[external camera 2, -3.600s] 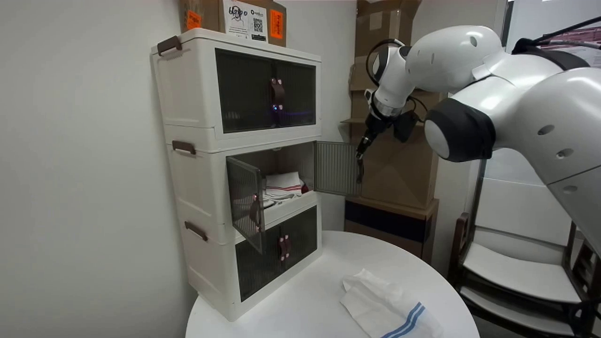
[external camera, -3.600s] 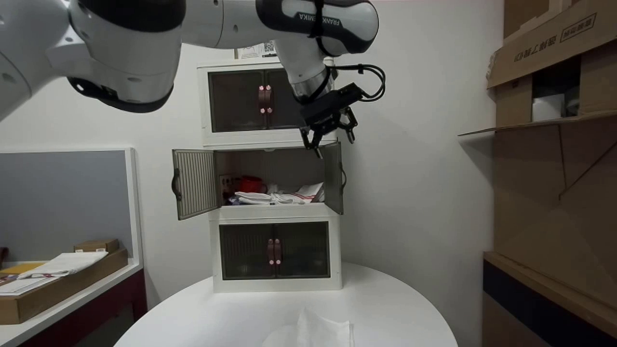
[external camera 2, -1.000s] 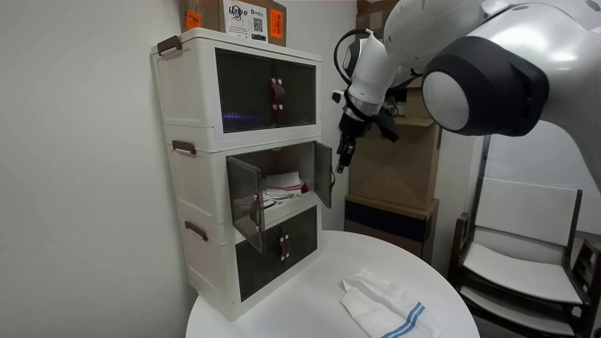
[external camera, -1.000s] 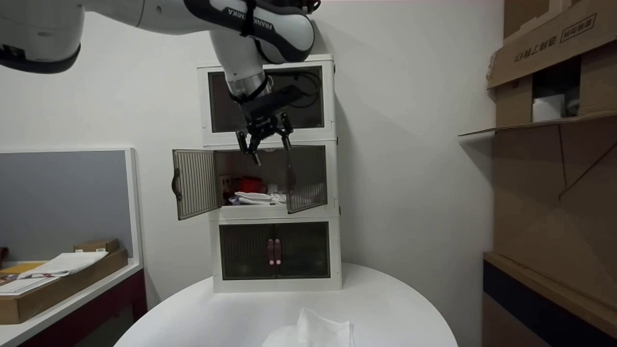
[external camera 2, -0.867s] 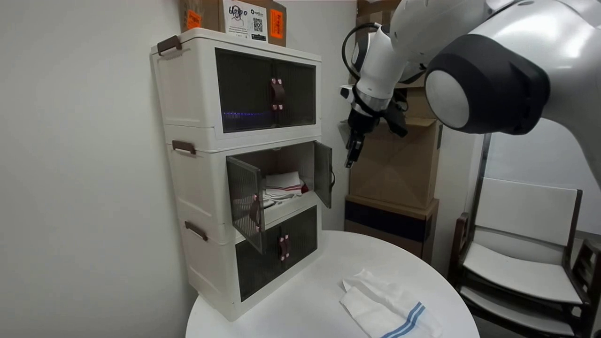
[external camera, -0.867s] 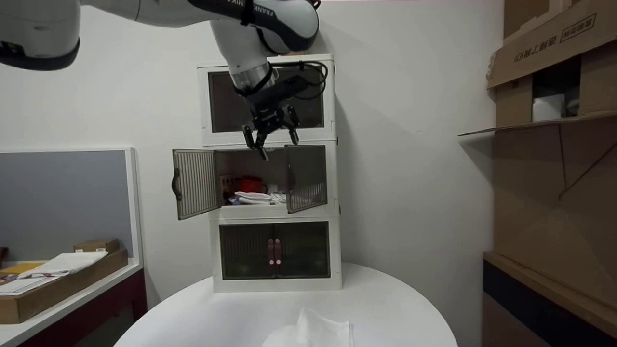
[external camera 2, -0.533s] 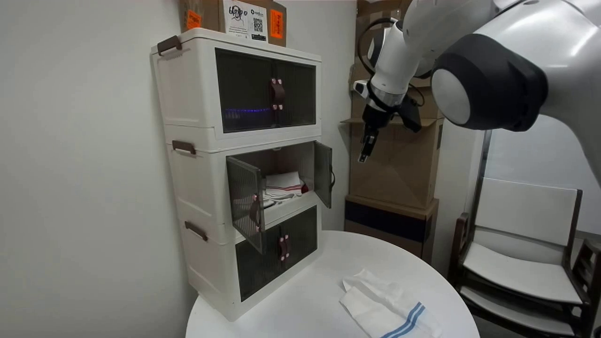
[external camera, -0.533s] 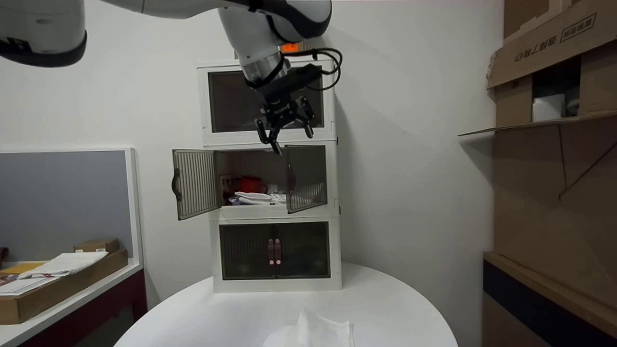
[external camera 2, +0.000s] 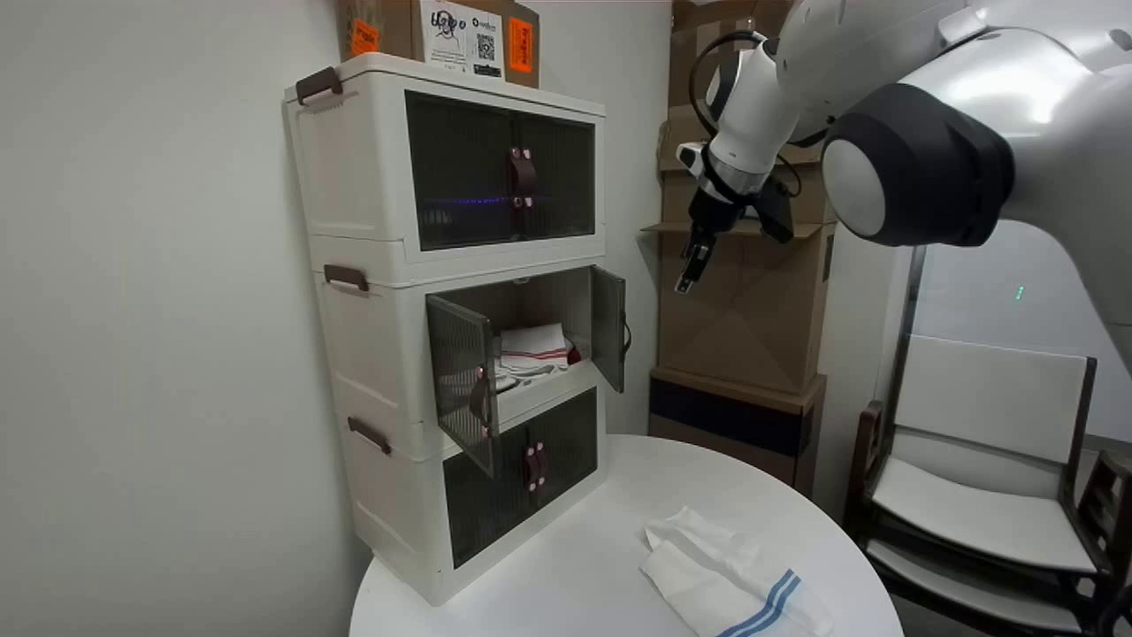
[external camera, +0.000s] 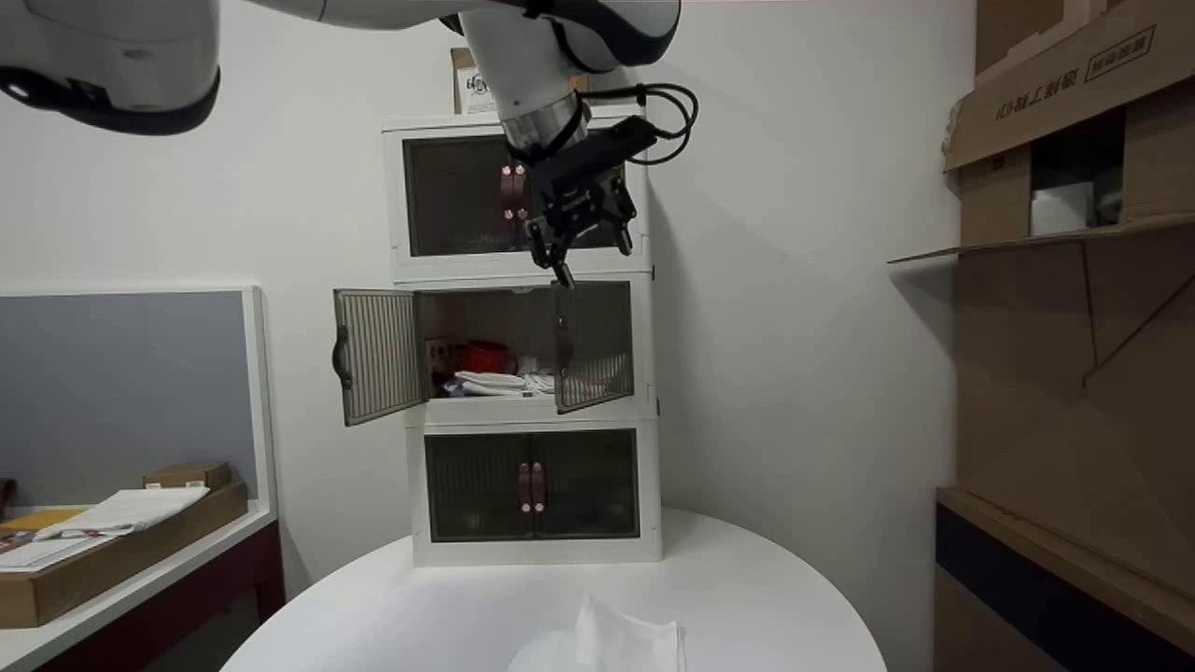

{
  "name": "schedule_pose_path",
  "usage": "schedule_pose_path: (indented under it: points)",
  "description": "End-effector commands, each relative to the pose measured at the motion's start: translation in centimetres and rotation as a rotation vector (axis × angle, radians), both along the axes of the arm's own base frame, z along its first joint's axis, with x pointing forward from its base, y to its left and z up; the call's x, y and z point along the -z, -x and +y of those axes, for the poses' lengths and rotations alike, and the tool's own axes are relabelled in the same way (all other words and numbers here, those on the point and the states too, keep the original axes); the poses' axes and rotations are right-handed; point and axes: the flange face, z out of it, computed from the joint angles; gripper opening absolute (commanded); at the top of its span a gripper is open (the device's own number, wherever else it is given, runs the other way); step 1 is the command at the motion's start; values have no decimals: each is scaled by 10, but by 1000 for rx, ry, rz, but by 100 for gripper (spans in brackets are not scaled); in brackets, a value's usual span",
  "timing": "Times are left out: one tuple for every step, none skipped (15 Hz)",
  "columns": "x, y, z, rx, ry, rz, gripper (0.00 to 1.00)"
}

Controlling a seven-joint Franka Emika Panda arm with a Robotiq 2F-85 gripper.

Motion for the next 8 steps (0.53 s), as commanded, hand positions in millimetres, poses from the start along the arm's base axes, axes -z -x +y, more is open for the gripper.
schedule_pose_path:
  points:
    - [0,-13,5,-42,-23,-5,100]
    - [3,-16,8,-54,-35,-7,100]
    - [5,-20,11,-66,-46,-5,100]
    - [7,-23,14,-79,-57,-8,100]
    - [10,-26,16,-87,-67,-10,100]
    - [12,-30,18,-92,-77,-13,100]
    - [15,-33,20,-99,-85,-14,100]
    - [17,-36,22,-107,-92,-13,100]
